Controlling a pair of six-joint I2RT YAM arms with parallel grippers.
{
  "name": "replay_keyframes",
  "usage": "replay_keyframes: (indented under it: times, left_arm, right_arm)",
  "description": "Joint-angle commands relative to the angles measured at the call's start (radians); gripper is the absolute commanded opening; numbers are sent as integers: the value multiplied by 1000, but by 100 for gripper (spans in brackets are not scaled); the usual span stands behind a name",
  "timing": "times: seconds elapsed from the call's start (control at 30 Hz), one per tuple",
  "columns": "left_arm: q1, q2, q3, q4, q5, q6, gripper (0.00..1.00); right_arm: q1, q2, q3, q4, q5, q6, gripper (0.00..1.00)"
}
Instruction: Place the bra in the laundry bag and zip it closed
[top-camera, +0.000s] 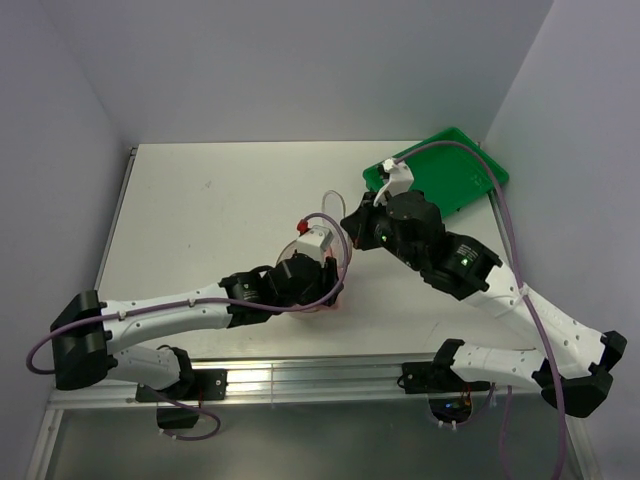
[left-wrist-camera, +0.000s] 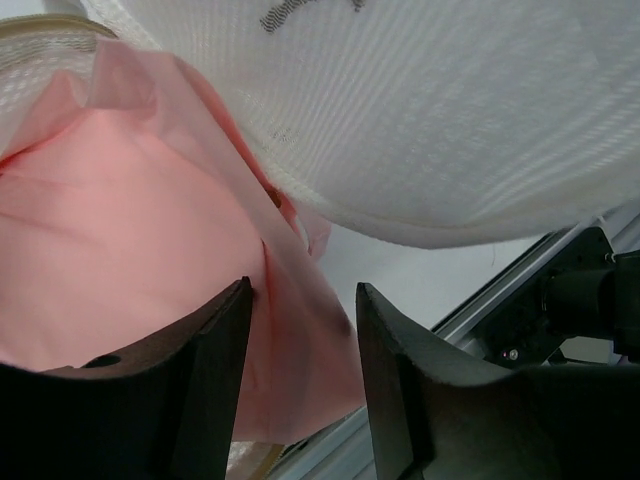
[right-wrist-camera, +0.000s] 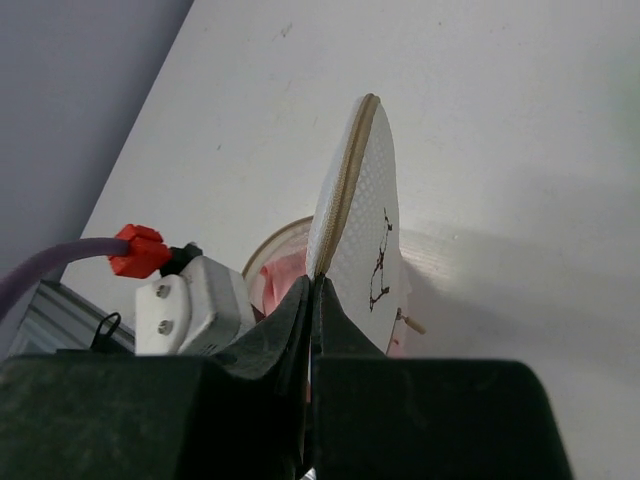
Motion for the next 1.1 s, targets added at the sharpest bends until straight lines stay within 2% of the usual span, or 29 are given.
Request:
replay_keyframes:
  times: [0.0, 0.13, 0.3, 0.33, 0.47, 0.6, 1.07]
  left_arm:
    - [-5, 23, 43, 69, -30, 5, 52]
    - [-5, 11, 27, 82, -58, 1, 14]
    - [-5, -99, -39, 86, -108, -19, 5]
    - [-5, -120, -49, 85, -116, -24, 1]
    - [-5, -226, -107, 76, -164, -39, 0]
    - [-2, -257, -119, 21, -222, -48, 0]
    - [59, -96, -64, -18, -147, 2, 0]
  right_arm:
    - [-9, -33, -6, 59, -8, 7, 0]
    - [-11, -44, -16, 57, 1, 5, 0]
    - [-20, -42, -41, 65, 3, 2, 0]
    - [-23, -42, -45, 66, 4, 1, 0]
    - [-32, -47, -67, 82, 0, 1, 0]
    - [-38, -59, -76, 86, -3, 1, 0]
    - [-38, -97, -105, 138, -48, -6, 0]
